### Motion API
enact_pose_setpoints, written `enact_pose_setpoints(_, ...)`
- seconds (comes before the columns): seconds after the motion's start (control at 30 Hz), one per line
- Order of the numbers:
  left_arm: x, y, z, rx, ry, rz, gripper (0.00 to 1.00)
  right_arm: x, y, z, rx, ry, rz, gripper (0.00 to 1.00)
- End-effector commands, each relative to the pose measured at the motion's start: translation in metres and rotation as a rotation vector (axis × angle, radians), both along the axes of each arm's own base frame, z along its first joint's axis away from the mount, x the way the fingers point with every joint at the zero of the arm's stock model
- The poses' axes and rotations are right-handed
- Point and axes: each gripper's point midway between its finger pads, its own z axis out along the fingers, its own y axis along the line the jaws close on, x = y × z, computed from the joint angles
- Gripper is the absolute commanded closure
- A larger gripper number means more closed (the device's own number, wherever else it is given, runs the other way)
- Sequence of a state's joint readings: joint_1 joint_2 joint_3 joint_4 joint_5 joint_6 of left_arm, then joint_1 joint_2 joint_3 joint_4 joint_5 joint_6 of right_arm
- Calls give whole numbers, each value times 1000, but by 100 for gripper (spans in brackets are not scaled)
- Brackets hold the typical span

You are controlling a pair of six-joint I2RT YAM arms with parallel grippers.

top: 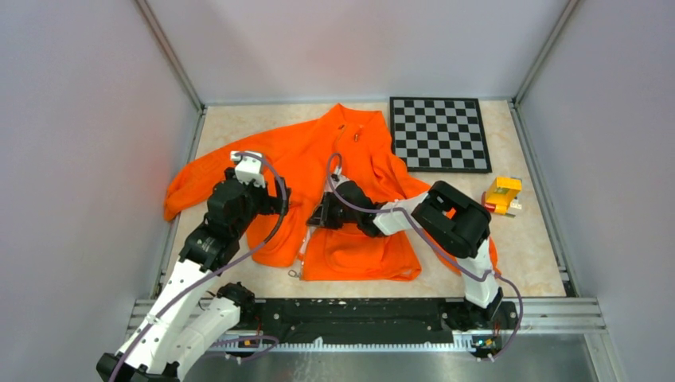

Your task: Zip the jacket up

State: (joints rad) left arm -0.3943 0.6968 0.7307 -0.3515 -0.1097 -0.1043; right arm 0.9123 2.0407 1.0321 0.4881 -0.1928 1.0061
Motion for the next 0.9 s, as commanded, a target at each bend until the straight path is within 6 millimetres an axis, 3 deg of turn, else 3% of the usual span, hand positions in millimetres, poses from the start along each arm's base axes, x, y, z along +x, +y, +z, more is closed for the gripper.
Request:
enact_pose_setpoints(0.0, 6, -3, 6, -1, -30, -11, 1, 17, 19, 46, 88, -134, 38, 84)
enact_pose_setpoints(0.17, 7, -5, 4, 0, -19, -21, 1, 24, 23, 60, 73, -178, 46, 84)
enact_pose_setpoints(0.3, 8, -3, 1, 6, -11, -12, 1, 23, 24, 70, 64, -180, 63, 96)
enact_pose_setpoints(0.43, 9, -5, 0, 3, -6, -17, 1, 19, 23, 84, 89, -194, 78, 96)
enact_pose_setpoints(0.7, 10, -6, -1, 1, -1, -22, 1, 31, 16, 76, 95, -183, 64, 68)
enact_pose_setpoints(0.87, 9, -6, -2, 1, 4, -22, 1, 33, 14, 69, 107, -139, 42, 62)
